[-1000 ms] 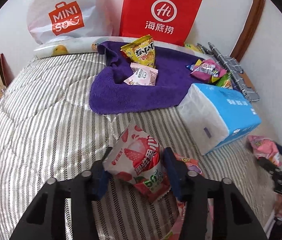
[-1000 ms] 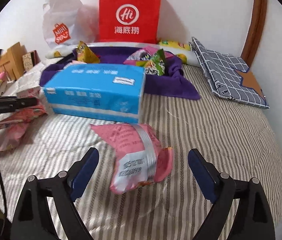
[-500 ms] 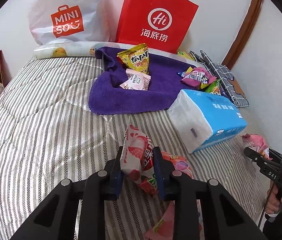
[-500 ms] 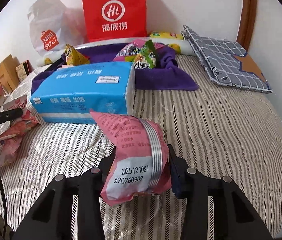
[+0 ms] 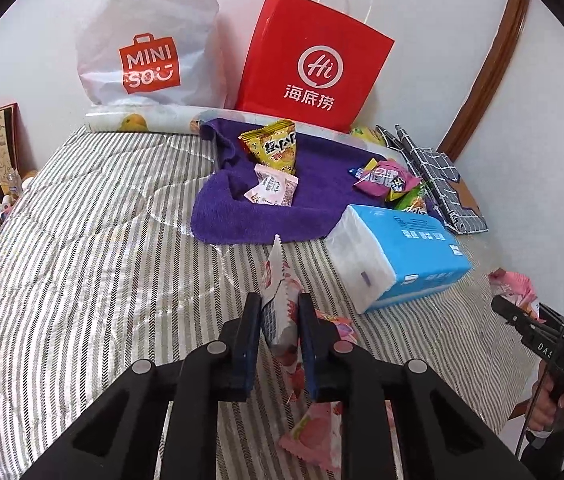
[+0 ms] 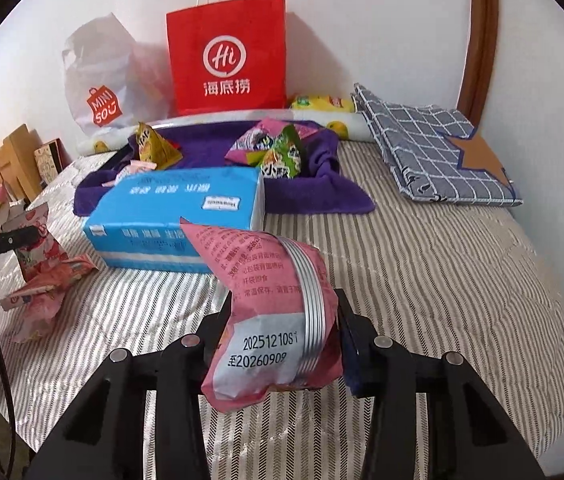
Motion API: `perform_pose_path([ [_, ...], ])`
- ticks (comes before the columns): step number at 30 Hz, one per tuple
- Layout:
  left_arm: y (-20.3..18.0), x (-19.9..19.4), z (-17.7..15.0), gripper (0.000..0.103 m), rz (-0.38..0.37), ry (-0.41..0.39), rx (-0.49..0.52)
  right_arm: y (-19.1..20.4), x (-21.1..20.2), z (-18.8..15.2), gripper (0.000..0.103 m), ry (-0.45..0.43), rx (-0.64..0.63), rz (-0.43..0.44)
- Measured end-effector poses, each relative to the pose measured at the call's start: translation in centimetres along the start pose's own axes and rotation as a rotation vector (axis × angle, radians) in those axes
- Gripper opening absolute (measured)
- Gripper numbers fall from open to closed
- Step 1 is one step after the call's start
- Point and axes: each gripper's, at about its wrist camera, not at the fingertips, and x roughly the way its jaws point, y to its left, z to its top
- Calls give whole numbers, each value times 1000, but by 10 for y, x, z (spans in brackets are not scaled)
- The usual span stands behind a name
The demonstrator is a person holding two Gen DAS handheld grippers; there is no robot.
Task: Organize snacks
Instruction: 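Lift both held bags off the mattress, then carry both held bags over the purple towel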
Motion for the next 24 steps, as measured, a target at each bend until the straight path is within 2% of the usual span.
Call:
perform_pose_path([
  [6,-9,-14,1,18,-12,-20,11,4,-12,4,43,-19,-9,6],
  [15,-46,-31,7,18,-71,-48,44,11,-26,23,43,-53,-22,13],
  [24,-77,-26,26,18,-121,-57,54,16,-25,54,43,-84,-17,35],
])
